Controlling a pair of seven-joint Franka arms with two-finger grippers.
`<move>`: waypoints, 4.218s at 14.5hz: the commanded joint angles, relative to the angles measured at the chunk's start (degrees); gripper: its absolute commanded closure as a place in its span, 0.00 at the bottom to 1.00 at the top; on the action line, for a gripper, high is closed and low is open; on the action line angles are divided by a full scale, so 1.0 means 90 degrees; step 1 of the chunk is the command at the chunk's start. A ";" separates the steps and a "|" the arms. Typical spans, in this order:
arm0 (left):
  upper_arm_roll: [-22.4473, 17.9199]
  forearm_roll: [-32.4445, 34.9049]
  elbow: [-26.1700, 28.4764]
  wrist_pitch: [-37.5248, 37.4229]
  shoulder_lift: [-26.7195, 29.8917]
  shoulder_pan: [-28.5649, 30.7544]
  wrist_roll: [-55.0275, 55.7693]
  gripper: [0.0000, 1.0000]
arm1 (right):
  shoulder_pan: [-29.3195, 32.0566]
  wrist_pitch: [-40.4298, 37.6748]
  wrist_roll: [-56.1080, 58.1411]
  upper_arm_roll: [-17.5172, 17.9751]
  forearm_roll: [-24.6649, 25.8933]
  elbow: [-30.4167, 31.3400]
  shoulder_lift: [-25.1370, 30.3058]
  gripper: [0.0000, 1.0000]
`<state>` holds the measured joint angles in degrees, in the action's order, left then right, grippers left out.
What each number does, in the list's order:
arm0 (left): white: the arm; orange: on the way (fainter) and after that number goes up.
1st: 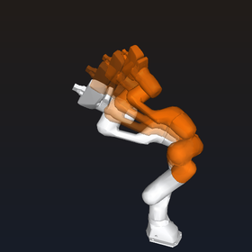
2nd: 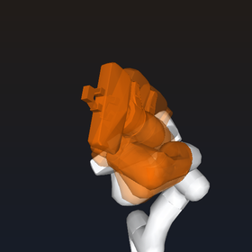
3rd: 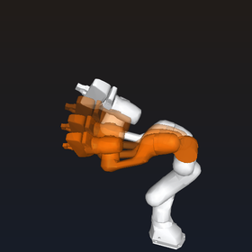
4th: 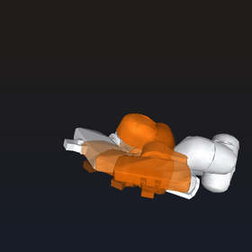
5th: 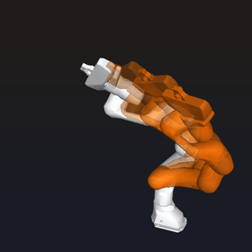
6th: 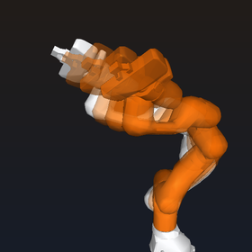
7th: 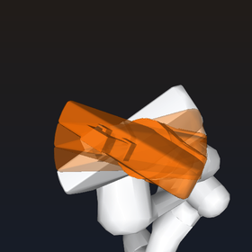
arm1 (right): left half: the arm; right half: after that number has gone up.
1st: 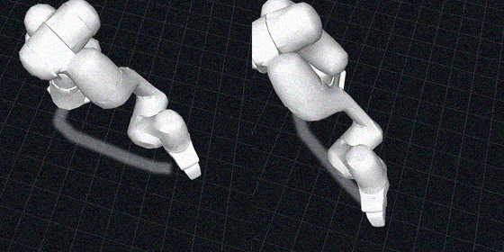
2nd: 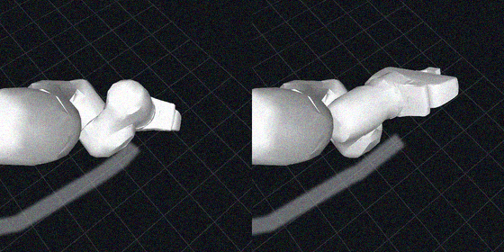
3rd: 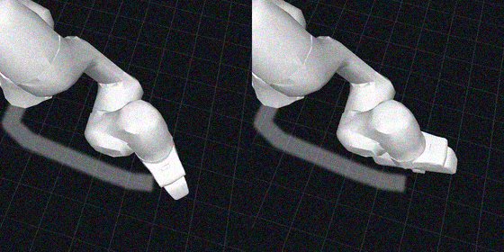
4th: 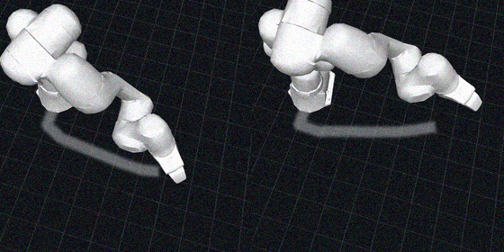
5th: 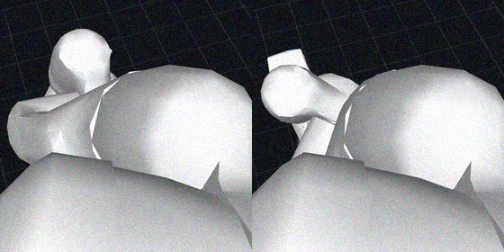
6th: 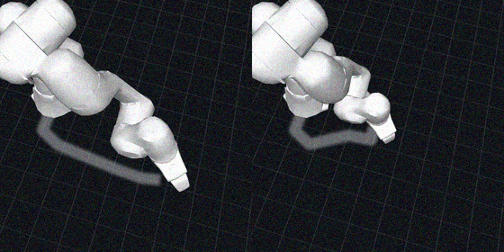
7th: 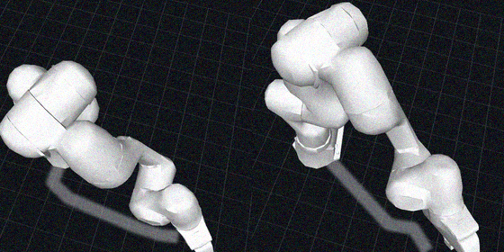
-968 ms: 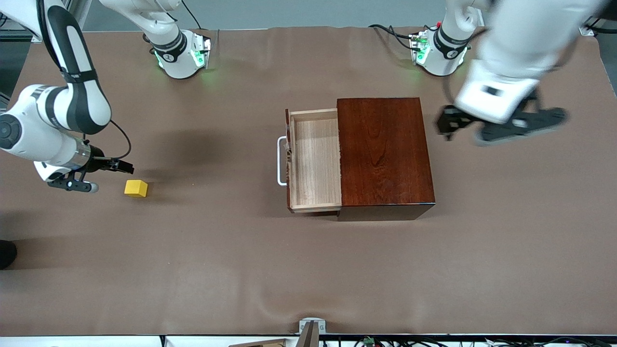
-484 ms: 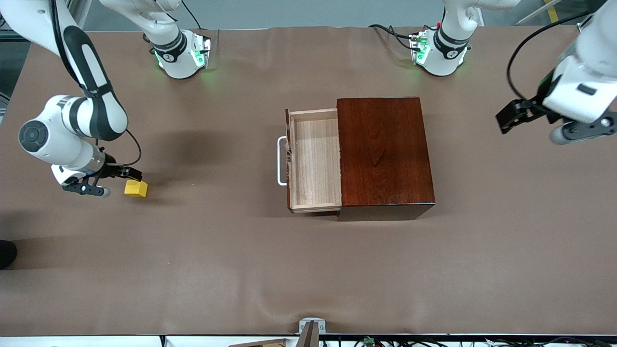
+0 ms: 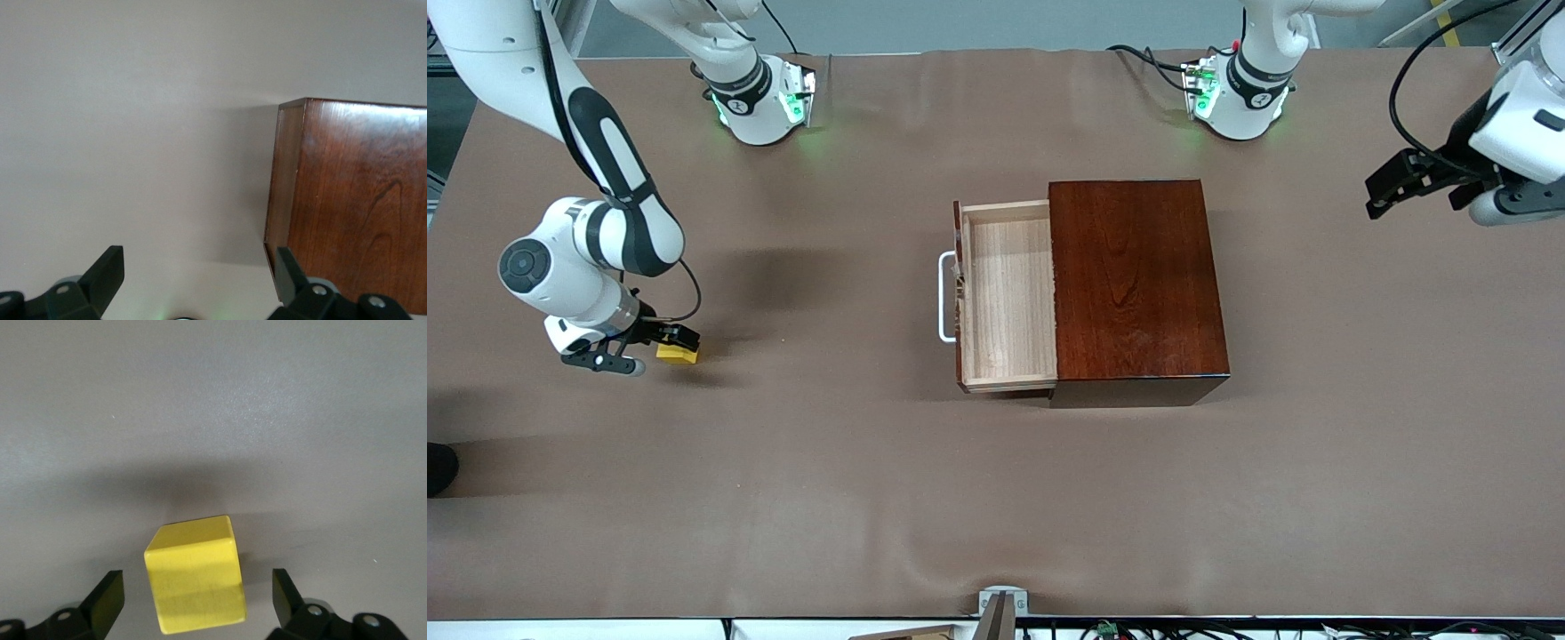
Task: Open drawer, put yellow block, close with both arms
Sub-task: 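Grasp the yellow cube with the right gripper and lift it, then carry the yellow cube with the right gripper over the open drawer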
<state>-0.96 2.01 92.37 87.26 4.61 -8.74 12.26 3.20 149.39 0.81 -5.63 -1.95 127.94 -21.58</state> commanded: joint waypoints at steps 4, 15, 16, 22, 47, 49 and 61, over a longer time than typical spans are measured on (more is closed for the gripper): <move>0.0261 -0.0077 0.0322 0.0207 0.0376 0.0325 -0.0337 0.00 | 0.0055 0.0062 -0.0031 0.0049 -0.0066 -0.0026 -0.0073 0.71; 0.0448 -0.0154 0.0166 0.0129 0.0405 0.0581 -0.0775 0.00 | -0.0053 -0.1927 -0.0032 0.0059 -0.0066 -0.0767 0.0522 1.00; 0.0448 -0.0184 0.0176 0.0090 0.0386 0.0581 -0.0815 0.00 | -0.0072 -0.2250 -0.0042 0.0059 -0.0066 -0.0914 0.0610 1.00; 0.0400 -0.0175 0.0156 0.0090 0.0337 0.0590 -0.0825 0.00 | -0.0209 -0.3414 -0.0051 0.0069 -0.0066 -0.1422 0.1059 1.00; 0.0448 -0.0165 -0.0020 0.0315 0.0034 0.0727 -0.0767 0.00 | -0.0365 -0.5153 -0.6026 0.2997 -0.0534 -0.2526 0.1675 1.00; 0.0458 -0.0165 0.0019 0.0315 0.0015 0.0679 -0.0718 0.00 | -0.0385 -0.5134 -0.6436 0.3173 -0.0700 -0.2595 0.1675 1.00; 0.0468 -0.0145 -0.0020 0.0598 -0.0424 0.0600 -0.0698 0.00 | -0.1410 -0.4343 -0.9571 0.3389 -0.0730 -0.3004 0.1188 1.00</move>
<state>3.26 1.70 93.11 92.47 1.45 -3.27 6.37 -8.21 110.40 -81.16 24.99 -7.77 104.13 -8.32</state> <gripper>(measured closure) 0.000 0.445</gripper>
